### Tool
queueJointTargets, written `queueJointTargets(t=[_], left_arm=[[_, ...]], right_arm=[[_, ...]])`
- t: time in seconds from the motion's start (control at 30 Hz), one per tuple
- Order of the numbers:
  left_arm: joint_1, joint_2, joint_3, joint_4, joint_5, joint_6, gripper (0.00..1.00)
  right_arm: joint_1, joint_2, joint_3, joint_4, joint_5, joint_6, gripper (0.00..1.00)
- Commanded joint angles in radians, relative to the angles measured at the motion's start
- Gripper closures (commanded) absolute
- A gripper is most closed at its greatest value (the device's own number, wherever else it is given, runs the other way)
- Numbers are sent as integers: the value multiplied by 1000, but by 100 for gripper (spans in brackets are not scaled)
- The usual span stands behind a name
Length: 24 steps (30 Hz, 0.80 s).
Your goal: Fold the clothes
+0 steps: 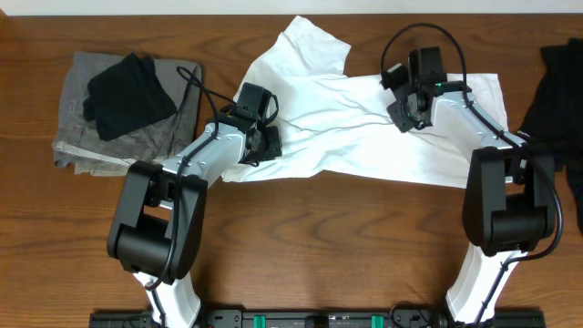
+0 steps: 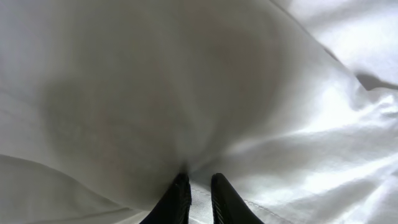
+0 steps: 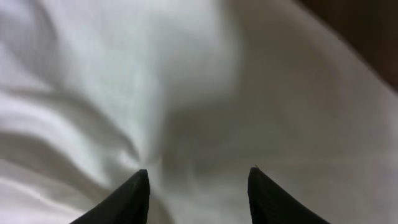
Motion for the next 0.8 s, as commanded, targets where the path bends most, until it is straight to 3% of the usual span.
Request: queueJointTargets(t=[0.0, 0.3, 0.5, 0.77], left_arm=[[4, 19, -22, -4, -21, 10, 84], [3, 19, -22, -4, -21, 10, 84], [3, 19, -22, -4, -21, 10, 84], [4, 19, -22, -8, -21, 10, 84]], right_arm=[[-20, 3, 21, 8, 6, 18, 50], [-18, -51, 140, -243, -71, 47, 46], [-24, -51, 114, -413, -80, -25, 46], [-61, -46, -10, -292, -4, -24, 44]])
